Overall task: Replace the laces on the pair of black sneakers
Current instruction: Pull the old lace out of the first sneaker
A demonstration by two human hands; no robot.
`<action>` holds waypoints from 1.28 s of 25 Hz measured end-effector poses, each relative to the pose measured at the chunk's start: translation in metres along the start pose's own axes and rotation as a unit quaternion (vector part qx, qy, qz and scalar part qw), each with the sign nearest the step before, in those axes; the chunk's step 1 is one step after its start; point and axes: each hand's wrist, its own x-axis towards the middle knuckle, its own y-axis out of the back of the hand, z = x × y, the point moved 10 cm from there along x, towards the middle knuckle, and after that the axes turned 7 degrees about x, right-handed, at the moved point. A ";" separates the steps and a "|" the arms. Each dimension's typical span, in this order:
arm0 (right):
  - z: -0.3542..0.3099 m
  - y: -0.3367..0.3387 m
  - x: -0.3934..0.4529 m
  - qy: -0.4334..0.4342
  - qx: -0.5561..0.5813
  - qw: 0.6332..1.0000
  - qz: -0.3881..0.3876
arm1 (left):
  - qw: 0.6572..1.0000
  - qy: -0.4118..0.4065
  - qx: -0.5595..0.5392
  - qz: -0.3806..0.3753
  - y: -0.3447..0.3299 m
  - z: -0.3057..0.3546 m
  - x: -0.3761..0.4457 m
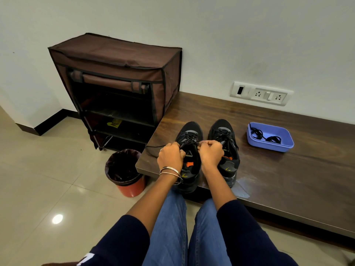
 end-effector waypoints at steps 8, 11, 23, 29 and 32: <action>-0.056 -0.066 -0.041 0.334 -0.531 0.754 -0.193 | 1.000 -0.003 -0.007 -0.021 -0.006 -0.003 -0.002; -0.054 -0.057 -0.035 0.306 -0.452 0.820 -0.169 | 1.000 0.006 -0.020 -0.019 -0.005 -0.006 -0.003; -0.072 -0.041 -0.044 0.310 -0.401 0.855 -0.110 | 1.000 0.005 -0.006 -0.018 -0.003 -0.003 -0.003; -0.062 -0.053 -0.046 0.323 -0.491 0.791 -0.172 | 1.000 0.010 -0.021 -0.012 -0.001 -0.005 -0.005; -0.064 -0.006 -0.025 0.154 -0.054 0.979 -0.122 | 1.000 0.009 -0.024 -0.013 -0.002 -0.004 -0.004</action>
